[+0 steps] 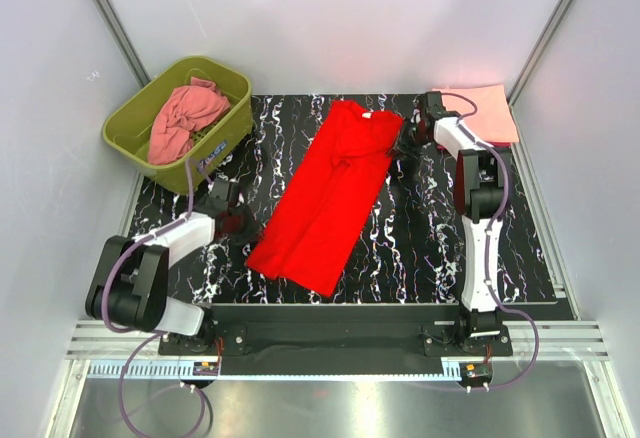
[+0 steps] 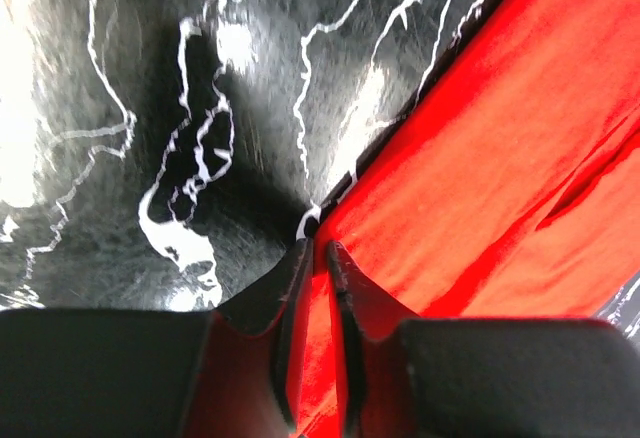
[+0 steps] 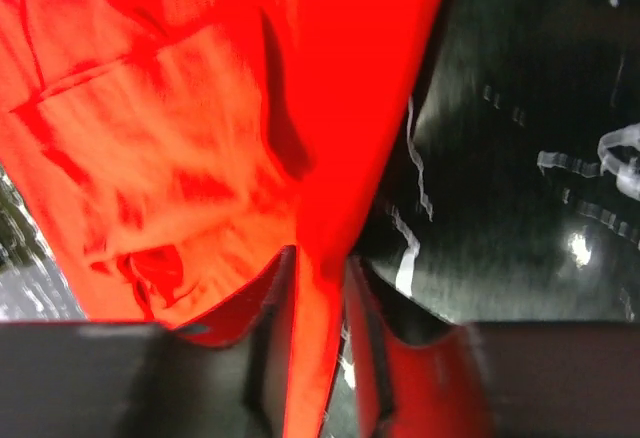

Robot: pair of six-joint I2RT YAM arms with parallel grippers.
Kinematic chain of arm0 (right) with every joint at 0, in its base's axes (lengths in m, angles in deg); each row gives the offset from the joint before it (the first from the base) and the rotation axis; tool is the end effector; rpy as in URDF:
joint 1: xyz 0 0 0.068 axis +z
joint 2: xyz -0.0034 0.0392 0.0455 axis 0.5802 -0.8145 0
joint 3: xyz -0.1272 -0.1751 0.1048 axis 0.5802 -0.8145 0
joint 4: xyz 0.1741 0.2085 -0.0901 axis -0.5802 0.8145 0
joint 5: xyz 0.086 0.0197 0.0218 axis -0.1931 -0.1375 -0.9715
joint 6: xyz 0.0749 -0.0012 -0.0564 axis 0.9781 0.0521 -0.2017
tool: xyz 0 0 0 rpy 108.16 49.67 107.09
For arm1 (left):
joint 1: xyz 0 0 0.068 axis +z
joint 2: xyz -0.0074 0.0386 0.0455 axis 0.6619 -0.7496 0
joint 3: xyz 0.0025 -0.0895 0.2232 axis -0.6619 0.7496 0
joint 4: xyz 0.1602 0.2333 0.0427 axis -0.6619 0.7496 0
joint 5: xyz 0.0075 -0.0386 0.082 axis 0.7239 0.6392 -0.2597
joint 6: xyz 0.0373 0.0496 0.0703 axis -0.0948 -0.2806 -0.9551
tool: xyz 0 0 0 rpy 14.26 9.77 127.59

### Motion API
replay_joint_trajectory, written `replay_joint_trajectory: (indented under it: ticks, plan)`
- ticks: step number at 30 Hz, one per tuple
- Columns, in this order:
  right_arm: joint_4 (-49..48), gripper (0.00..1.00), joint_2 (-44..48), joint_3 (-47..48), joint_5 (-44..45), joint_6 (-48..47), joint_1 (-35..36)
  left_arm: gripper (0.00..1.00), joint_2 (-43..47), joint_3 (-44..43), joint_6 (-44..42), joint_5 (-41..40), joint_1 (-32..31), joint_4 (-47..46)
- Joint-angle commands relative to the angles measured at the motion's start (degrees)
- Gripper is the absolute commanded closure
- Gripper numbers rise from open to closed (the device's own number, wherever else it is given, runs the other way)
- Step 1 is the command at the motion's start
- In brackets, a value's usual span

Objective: Fold and stack the t-shirts
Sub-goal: Fold the tshirt

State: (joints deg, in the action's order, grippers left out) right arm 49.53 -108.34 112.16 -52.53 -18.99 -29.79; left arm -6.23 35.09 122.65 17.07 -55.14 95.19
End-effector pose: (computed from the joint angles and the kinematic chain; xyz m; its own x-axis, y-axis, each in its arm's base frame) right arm 0.5245 0.0824 0.0712 -0.8866 0.3412 -0.3123 0.1491 0.8500 0.5053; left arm 0.2853 -0.0825 0.0538 -0.8555 -0.4300 -0.2886 -0.2998 0.8656 -0.4010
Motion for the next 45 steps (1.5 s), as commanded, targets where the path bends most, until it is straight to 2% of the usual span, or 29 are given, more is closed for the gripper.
replay_joint_trajectory:
  ticks: [1, 2, 3, 5, 7, 8, 9, 10, 12, 13, 15, 16, 17, 18, 23, 30, 36, 41, 45]
  plan:
    - [3.04, 0.73, -4.34, 6.59, 2.58, -2.15, -0.40, 0.82, 1.13, 4.60, 2.80, 1.79, -2.12, 2.13]
    - [3.84, 0.78, -5.31, 8.45, 2.67, -3.28, -0.66, 0.82, 1.31, 4.87, 3.51, 2.14, -3.52, 1.51]
    - [4.63, 0.89, -7.67, 10.56, 2.50, -3.99, -0.84, 0.82, 1.92, 5.04, 4.30, 2.75, -4.40, 1.33]
    - [7.62, 0.98, -10.40, 17.67, 2.15, -6.01, -1.19, 0.78, 2.45, 4.87, 6.32, 2.93, -6.25, 1.59]
    - [10.25, 1.00, -14.62, 23.29, 1.62, -7.24, -1.45, 0.69, 3.86, 4.08, 7.90, 2.76, -8.45, 2.38]
    - [13.14, 1.00, -17.59, 29.50, 1.61, -8.55, -1.54, 0.64, 5.17, 3.64, 8.26, 2.67, -9.24, 3.25]
    - [14.56, 1.00, -18.93, 32.61, 1.61, -9.26, -1.63, 0.55, 5.96, 2.77, 8.43, 2.67, -9.42, 3.78]
    - [17.53, 0.92, -20.07, 38.56, 1.79, -9.71, -1.63, 0.52, 6.67, 2.24, 8.43, 2.41, -9.42, 5.10]
    - [20.53, 0.77, -21.41, 42.73, 3.01, -10.50, -1.63, 0.46, 8.17, 0.05, 7.65, 1.01, -9.51, 6.51]
    - [22.03, 0.66, -20.71, 42.40, 4.50, -10.24, -1.63, 0.43, 8.34, -0.66, 6.43, 0.74, -9.51, 7.73]
    - [20.73, 0.56, -14.42, 36.63, 5.30, -8.84, -1.63, 0.42, 7.38, -2.24, 5.10, 0.30, -9.42, 8.27]
    - [17.33, 0.50, -11.50, 28.16, 5.57, -8.31, -1.63, 0.41, 6.86, -2.42, 4.22, 0.73, -9.42, 7.75]
    - [15.90, 0.48, -5.82, 23.89, 6.27, -7.00, -1.54, 0.40, 5.98, -2.34, 3.87, 1.96, -9.42, 7.05]
    - [14.41, 0.47, -3.15, 17.24, 7.40, -6.12, -1.54, 0.40, 5.62, -1.99, 3.26, 2.93, -9.42, 5.04]
    - [15.53, 0.46, 10.81, 2.69, 11.19, -3.30, 0.30, 0.38, 4.39, 0.47, 2.81, 8.11, -9.95, -1.56]
    - [15.98, 0.50, 25.78, -22.86, 16.20, 0.92, 9.79, 0.39, -0.18, -0.23, 1.49, 9.18, -10.12, -3.77]
    - [15.27, 0.55, 35.01, -34.93, 14.09, 8.56, 18.74, 0.41, -1.32, 0.30, 1.05, 8.65, -10.74, -4.82]
    - [16.42, 0.55, 40.72, -39.51, 16.82, 13.66, 23.68, 0.44, -2.20, 1.17, 0.96, 7.94, -11.00, -5.52]
    - [16.77, 0.56, 41.44, -42.32, 16.91, 16.56, 27.54, 0.50, -2.29, 2.23, 1.75, 8.38, -11.44, -7.10]
